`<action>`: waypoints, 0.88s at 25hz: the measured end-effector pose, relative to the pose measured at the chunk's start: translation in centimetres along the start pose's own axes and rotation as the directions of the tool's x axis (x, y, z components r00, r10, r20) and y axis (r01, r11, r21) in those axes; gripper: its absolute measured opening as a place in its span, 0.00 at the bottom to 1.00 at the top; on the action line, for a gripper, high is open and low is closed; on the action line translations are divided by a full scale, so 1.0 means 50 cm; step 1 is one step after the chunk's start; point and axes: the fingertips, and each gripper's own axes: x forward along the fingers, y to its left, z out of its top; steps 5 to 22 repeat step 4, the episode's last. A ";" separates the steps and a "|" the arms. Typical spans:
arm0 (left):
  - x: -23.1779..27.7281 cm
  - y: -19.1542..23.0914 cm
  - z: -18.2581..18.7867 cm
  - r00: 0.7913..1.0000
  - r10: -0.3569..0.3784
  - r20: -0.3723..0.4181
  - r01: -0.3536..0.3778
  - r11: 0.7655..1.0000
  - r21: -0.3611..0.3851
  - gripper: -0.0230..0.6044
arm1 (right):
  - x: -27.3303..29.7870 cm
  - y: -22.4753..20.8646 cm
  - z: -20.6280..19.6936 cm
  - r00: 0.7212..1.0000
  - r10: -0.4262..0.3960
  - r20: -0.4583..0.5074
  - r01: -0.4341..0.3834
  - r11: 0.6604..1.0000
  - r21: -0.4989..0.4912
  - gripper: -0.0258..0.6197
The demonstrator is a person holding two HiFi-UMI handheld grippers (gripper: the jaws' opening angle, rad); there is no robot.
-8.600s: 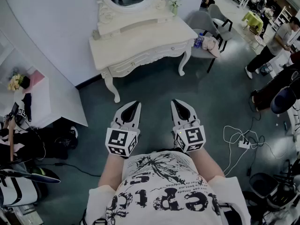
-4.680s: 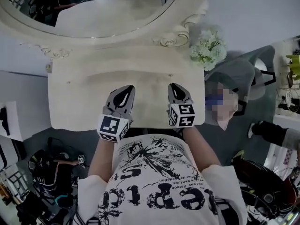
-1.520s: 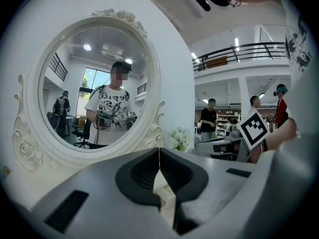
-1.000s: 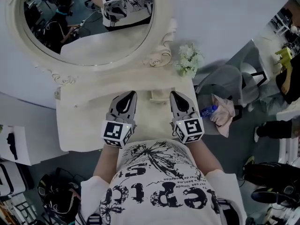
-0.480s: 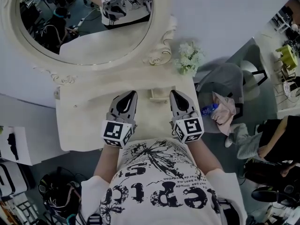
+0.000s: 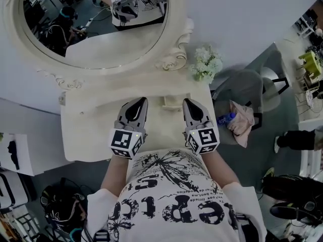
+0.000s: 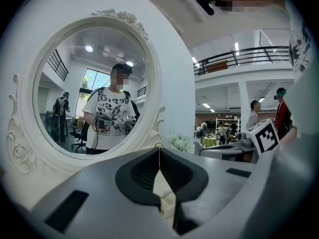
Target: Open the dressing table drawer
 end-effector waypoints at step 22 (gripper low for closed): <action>0.000 0.001 0.002 1.000 -0.001 0.004 0.001 1.000 -0.010 0.07 | 0.001 0.004 0.001 1.000 0.007 -0.001 -0.008 1.000 -0.005 0.07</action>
